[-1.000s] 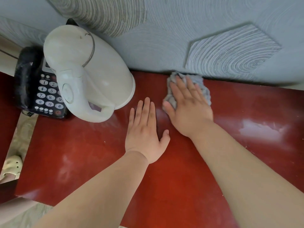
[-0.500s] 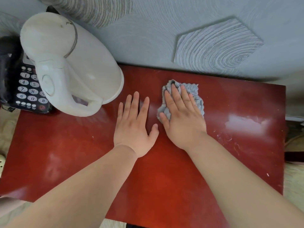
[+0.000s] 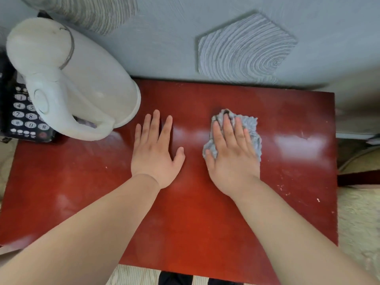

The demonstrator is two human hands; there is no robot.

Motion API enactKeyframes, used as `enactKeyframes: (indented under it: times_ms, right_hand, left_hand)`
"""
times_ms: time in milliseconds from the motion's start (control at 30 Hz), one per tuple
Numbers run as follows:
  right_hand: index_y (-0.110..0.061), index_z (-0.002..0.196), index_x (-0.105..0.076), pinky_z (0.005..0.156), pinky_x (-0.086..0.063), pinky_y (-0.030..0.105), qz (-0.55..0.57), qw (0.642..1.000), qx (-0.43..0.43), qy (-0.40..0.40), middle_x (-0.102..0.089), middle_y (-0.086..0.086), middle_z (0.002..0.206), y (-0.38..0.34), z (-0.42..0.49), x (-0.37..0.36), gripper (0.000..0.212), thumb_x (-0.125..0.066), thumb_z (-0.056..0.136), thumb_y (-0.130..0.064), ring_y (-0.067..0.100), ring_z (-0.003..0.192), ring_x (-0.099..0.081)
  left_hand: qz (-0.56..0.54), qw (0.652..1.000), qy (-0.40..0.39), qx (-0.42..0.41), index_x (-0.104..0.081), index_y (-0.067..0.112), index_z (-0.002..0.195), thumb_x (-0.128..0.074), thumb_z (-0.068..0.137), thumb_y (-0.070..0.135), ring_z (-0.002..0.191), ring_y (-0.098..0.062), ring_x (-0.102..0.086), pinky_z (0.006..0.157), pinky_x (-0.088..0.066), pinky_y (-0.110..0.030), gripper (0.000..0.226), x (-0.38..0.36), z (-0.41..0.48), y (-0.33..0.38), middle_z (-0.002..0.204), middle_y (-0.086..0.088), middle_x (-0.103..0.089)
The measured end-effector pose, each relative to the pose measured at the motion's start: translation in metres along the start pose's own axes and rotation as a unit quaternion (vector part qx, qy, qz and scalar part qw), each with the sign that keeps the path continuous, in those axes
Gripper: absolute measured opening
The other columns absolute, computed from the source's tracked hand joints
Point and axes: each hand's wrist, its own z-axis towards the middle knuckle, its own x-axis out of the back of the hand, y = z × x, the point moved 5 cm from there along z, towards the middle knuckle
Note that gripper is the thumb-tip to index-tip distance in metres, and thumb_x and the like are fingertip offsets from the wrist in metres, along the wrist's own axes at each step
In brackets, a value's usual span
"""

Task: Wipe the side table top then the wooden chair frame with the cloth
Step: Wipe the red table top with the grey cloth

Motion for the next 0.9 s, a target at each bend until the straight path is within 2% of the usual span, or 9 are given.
enactKeyframes:
  times_ms: [133,333,400,467,567,633,800,900]
  right_hand:
    - [-0.021,0.166,-0.008,0.129,0.005,0.040,-0.003,0.997,0.077,-0.011,0.003,0.000,0.174,0.019,0.010,0.008,0.075,-0.022,0.103,-0.059,0.020,0.159,0.014]
    - [-0.025,0.166,-0.001,0.128,0.009,0.038,0.014,0.996,-0.084,-0.009,0.011,-0.003,0.173,0.121,-0.026,0.020,0.076,-0.016,0.099,-0.057,0.019,0.159,0.015]
    - [-0.023,0.166,0.001,0.128,0.010,0.039,0.021,0.991,-0.129,-0.010,0.013,0.000,0.173,0.121,-0.033,0.022,0.074,-0.017,0.100,-0.052,0.021,0.158,0.017]
    - [-0.021,0.166,0.000,0.128,0.011,0.041,0.040,0.990,-0.139,-0.006,0.012,0.004,0.173,0.102,-0.030,0.023,0.074,-0.019,0.100,-0.048,0.026,0.158,0.017]
    - [-0.020,0.166,-0.004,0.128,0.011,0.042,0.055,0.997,-0.052,-0.013,0.008,0.005,0.174,0.063,-0.024,0.020,0.080,-0.014,0.092,-0.046,0.027,0.158,0.017]
    - [-0.021,0.166,-0.004,0.128,0.011,0.041,0.048,0.999,-0.012,-0.019,0.007,0.004,0.174,0.052,-0.020,0.018,0.076,-0.017,0.097,-0.048,0.025,0.158,0.019]
    - [-0.026,0.166,-0.004,0.129,0.009,0.041,0.018,0.998,0.052,-0.012,0.006,0.000,0.174,0.066,0.003,0.020,0.076,-0.021,0.101,-0.061,0.021,0.158,0.019]
    - [-0.028,0.166,-0.007,0.129,0.007,0.041,0.011,0.997,0.078,-0.001,0.004,-0.002,0.174,0.080,0.029,0.027,0.072,-0.021,0.103,-0.059,0.020,0.159,0.014]
  left_hand:
    - [-0.006,1.000,0.006,-0.002,-0.013,0.022,0.168,-0.027,0.091,0.059,0.162,-0.029,0.002,0.131,-0.003,-0.050,0.086,0.001,-0.001,0.002,0.176,-0.011,-0.001]
    - [0.016,1.000,0.003,0.002,-0.011,0.020,0.168,-0.036,0.096,0.054,0.162,-0.032,0.001,0.131,-0.002,-0.051,0.083,0.002,-0.001,0.004,0.176,-0.014,-0.001]
    - [0.036,0.999,-0.010,0.004,-0.009,0.017,0.168,-0.037,0.098,0.052,0.162,-0.034,0.000,0.131,-0.002,-0.052,0.083,0.003,-0.002,0.008,0.175,-0.017,0.000]
    - [0.061,0.997,-0.034,0.008,-0.006,0.016,0.168,-0.035,0.099,0.052,0.161,-0.036,0.000,0.130,-0.005,-0.053,0.083,0.007,-0.001,0.010,0.174,-0.019,0.001]
    - [0.049,0.997,-0.059,0.030,-0.012,0.014,0.167,-0.039,0.099,0.055,0.161,-0.037,-0.003,0.131,-0.007,-0.051,0.084,0.019,0.008,0.019,0.174,-0.021,-0.003]
    - [0.027,0.999,-0.032,0.018,-0.022,0.014,0.164,-0.045,0.098,0.053,0.160,-0.039,-0.006,0.131,-0.006,-0.051,0.080,0.026,0.014,0.037,0.172,-0.024,-0.009]
    - [-0.083,0.995,0.039,-0.051,-0.030,0.016,0.162,-0.052,0.101,0.035,0.161,-0.034,-0.009,0.131,-0.008,-0.049,0.068,0.025,0.050,0.107,0.174,-0.015,-0.013]
    - [-0.078,0.994,0.049,-0.060,-0.030,0.017,0.163,-0.044,0.102,0.037,0.161,-0.029,-0.011,0.131,-0.007,-0.048,0.065,0.013,0.067,0.129,0.175,-0.008,-0.015]
